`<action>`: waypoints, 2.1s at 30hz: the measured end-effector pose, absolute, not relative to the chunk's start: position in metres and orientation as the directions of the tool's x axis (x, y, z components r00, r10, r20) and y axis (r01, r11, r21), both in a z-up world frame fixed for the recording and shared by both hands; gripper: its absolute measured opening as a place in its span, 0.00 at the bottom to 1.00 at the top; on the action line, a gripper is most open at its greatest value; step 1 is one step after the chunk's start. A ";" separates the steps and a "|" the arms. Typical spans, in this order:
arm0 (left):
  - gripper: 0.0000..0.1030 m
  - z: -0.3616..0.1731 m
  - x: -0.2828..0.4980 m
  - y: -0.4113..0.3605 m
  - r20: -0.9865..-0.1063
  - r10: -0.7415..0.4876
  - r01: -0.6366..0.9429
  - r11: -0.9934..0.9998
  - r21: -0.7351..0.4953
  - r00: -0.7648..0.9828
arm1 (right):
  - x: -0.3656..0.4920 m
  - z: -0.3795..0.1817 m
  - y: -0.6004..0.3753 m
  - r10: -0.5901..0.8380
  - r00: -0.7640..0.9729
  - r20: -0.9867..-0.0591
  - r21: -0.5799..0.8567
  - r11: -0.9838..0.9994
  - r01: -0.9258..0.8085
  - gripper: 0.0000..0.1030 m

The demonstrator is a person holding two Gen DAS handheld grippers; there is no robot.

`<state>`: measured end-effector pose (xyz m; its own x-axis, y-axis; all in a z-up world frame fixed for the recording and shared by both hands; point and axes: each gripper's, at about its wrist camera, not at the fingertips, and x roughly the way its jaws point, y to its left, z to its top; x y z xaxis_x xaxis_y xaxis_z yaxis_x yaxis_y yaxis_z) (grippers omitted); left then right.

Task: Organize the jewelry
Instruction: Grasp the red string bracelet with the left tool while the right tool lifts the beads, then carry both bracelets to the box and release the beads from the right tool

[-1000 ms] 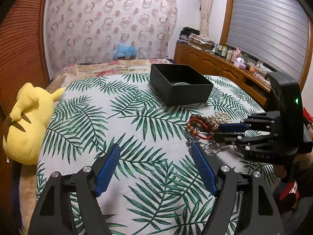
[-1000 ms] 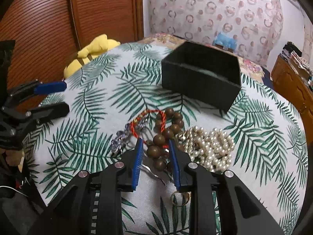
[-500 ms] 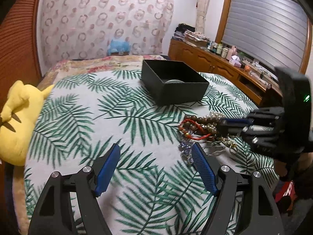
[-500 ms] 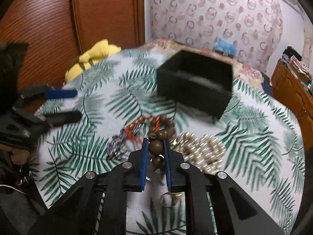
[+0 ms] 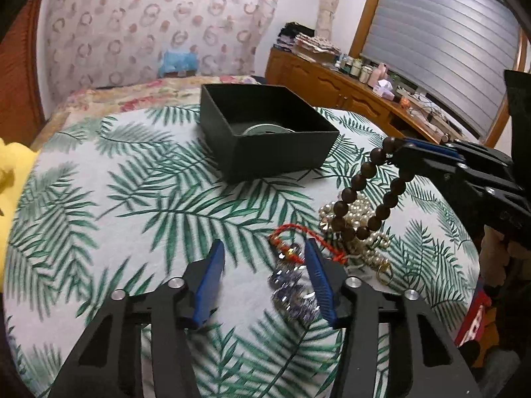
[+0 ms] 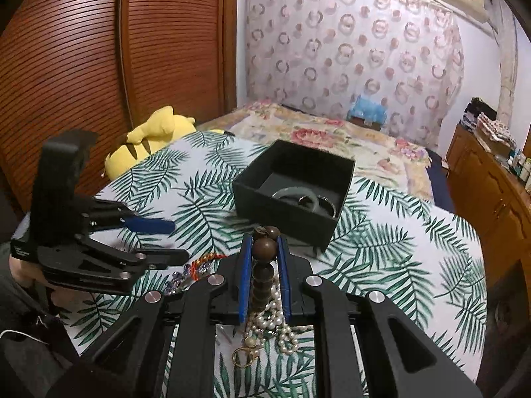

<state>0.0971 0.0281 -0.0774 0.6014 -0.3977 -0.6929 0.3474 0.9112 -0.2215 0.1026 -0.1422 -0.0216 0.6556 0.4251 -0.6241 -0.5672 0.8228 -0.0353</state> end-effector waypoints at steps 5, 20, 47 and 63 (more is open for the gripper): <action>0.32 -0.087 0.112 0.020 -0.716 -0.427 0.342 0.899 -0.272 0.552 | 0.102 -0.015 -0.150 0.423 0.676 -0.604 -0.039 0.831 -0.555 0.16; 0.06 -0.088 0.117 0.005 -0.719 -0.436 0.358 0.893 -0.273 0.541 | 0.102 -0.022 -0.161 0.421 0.678 -0.603 -0.019 0.842 -0.539 0.16; 0.06 0.002 0.126 0.003 -0.594 -0.377 0.374 0.918 -0.135 0.710 | 0.150 0.020 -0.164 0.442 0.725 -0.528 -0.046 0.838 -0.544 0.16; 0.06 0.012 0.169 0.001 -0.591 -0.324 0.343 0.936 -0.083 0.739 | 0.247 0.023 -0.159 0.504 0.680 -0.532 0.027 0.813 -0.582 0.16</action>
<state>0.1688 0.0006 0.0122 0.7389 -0.3235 -0.5911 0.3434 0.9355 -0.0829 0.2472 -0.1593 0.0228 0.6800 0.5043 -0.5323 -0.5818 0.8129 0.0269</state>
